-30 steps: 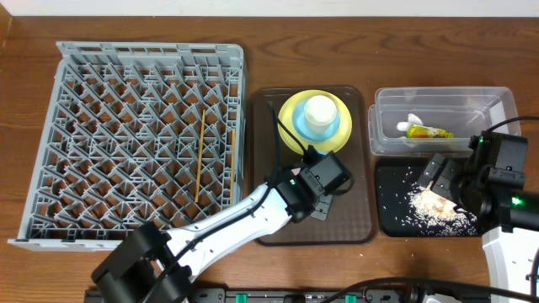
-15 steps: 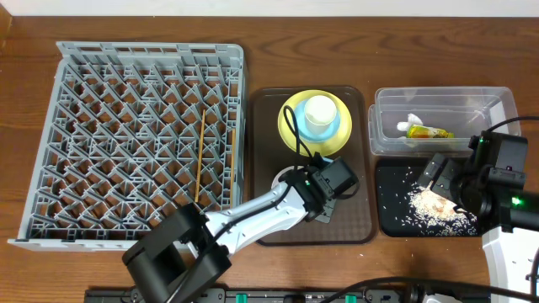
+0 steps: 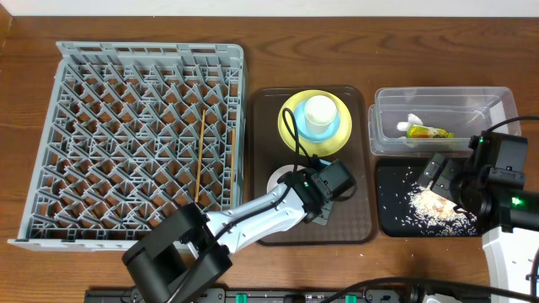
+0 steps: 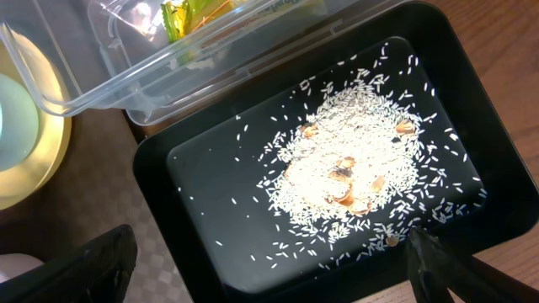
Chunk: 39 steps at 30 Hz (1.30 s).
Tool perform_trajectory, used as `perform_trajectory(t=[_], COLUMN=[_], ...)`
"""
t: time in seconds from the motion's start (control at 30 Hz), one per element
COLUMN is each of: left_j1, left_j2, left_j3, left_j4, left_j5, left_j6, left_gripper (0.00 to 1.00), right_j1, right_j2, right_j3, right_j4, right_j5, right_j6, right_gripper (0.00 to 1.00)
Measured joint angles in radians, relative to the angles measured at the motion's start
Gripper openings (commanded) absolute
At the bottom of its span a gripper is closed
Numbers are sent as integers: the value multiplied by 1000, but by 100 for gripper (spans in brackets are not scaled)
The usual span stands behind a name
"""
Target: Sort waste into correct bins and load items into the dishwasher
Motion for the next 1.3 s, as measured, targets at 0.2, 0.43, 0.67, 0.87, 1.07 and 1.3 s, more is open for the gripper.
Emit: perform_trajectory(t=[0.2, 0.43, 0.67, 0.87, 1.07, 1.3], left_j1=[0, 0, 0, 0, 0, 0], left_j2=[0, 0, -1, -1, -1, -1], left_j3=[-3, -3, -3, -3, -3, -3], left_j4=[-15, -31, -40, -42, -42, -44], left_j5=[-19, -22, -46, -48, -47, -48], left_j6=[-47, -106, -111, -84, -74, -56], left_gripper=[22, 19, 8, 8, 8, 8], right_j1=[0, 0, 0, 0, 0, 0], right_j2=[0, 0, 0, 0, 0, 0], right_j3=[0, 0, 0, 0, 0, 0], right_j4=[0, 0, 0, 0, 0, 0], right_j5=[0, 0, 0, 0, 0, 0], right_j6=[0, 0, 0, 0, 0, 0], right_gripper=[99, 99, 99, 99, 99, 99])
